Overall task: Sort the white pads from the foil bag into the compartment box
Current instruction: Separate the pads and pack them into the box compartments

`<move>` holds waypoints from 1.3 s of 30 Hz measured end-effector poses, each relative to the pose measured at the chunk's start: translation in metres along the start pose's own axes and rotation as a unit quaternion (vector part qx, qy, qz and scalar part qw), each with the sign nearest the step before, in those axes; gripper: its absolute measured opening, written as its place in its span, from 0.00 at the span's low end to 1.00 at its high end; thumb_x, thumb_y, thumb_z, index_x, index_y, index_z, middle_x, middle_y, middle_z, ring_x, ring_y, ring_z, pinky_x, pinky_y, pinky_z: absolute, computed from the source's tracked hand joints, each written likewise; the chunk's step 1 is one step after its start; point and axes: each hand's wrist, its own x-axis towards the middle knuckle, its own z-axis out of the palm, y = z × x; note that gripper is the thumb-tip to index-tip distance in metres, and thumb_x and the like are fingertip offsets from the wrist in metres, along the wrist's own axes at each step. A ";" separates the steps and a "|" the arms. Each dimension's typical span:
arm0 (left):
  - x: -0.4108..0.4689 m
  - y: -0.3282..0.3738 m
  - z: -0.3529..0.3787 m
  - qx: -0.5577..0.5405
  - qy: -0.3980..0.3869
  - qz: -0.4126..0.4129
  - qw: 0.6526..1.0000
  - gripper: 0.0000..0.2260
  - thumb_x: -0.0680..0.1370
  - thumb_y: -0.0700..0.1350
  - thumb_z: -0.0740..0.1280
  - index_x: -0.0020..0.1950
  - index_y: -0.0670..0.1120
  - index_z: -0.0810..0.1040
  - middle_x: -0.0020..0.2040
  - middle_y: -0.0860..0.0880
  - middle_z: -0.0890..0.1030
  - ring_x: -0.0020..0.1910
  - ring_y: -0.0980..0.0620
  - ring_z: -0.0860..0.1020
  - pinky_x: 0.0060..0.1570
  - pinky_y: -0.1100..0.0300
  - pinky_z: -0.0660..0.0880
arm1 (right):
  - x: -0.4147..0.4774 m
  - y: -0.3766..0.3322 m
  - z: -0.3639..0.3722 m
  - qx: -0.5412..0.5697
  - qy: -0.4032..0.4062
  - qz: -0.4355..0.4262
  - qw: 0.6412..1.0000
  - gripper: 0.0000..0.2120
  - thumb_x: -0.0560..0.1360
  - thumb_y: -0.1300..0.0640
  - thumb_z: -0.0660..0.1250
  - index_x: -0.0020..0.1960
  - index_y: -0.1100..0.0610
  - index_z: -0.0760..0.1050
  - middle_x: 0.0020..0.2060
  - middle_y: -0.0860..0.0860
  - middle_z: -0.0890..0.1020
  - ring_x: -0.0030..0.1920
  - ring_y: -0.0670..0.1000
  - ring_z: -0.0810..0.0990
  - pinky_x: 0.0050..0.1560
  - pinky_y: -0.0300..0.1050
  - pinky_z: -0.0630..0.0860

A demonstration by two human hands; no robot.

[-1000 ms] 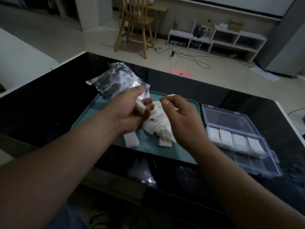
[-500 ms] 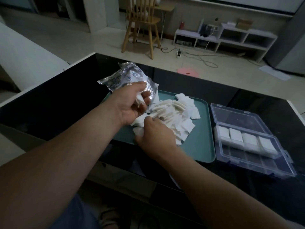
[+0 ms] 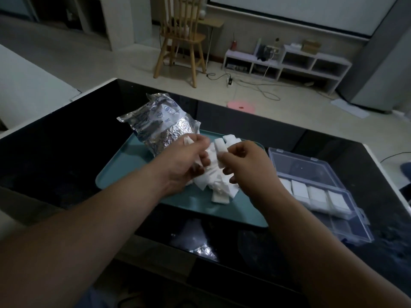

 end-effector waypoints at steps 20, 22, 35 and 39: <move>-0.003 -0.020 0.014 -0.049 -0.193 -0.161 0.967 0.19 0.84 0.61 0.59 0.65 0.50 0.79 0.53 0.45 0.79 0.48 0.48 0.77 0.46 0.53 0.72 | -0.021 0.015 -0.011 -0.164 -0.119 -0.175 0.964 0.21 0.69 0.40 0.75 0.51 0.48 0.69 0.55 0.46 0.78 0.56 0.49 0.79 0.53 0.54 0.79; -0.003 -0.022 0.015 -0.085 -0.183 -0.175 0.964 0.23 0.84 0.62 0.56 0.67 0.49 0.79 0.54 0.45 0.81 0.53 0.47 0.79 0.53 0.51 0.73 | -0.021 0.017 -0.007 -0.149 -0.113 -0.176 0.966 0.22 0.67 0.36 0.73 0.50 0.47 0.69 0.53 0.46 0.78 0.52 0.52 0.82 0.49 0.59 0.81; -0.004 -0.024 0.013 -0.142 -0.172 -0.173 0.959 0.21 0.85 0.59 0.55 0.59 0.49 0.83 0.51 0.47 0.80 0.51 0.49 0.77 0.53 0.56 0.72 | -0.017 0.018 -0.016 -0.095 -0.110 -0.161 0.976 0.22 0.70 0.45 0.80 0.50 0.52 0.69 0.50 0.48 0.80 0.43 0.50 0.83 0.46 0.58 0.82; -0.003 -0.029 0.016 -0.123 -0.189 -0.170 0.959 0.28 0.83 0.63 0.58 0.75 0.44 0.71 0.65 0.41 0.73 0.67 0.42 0.69 0.74 0.47 0.62 | -0.021 0.016 -0.016 -0.128 -0.138 -0.171 0.967 0.22 0.69 0.48 0.81 0.51 0.53 0.70 0.51 0.49 0.79 0.46 0.51 0.81 0.48 0.54 0.81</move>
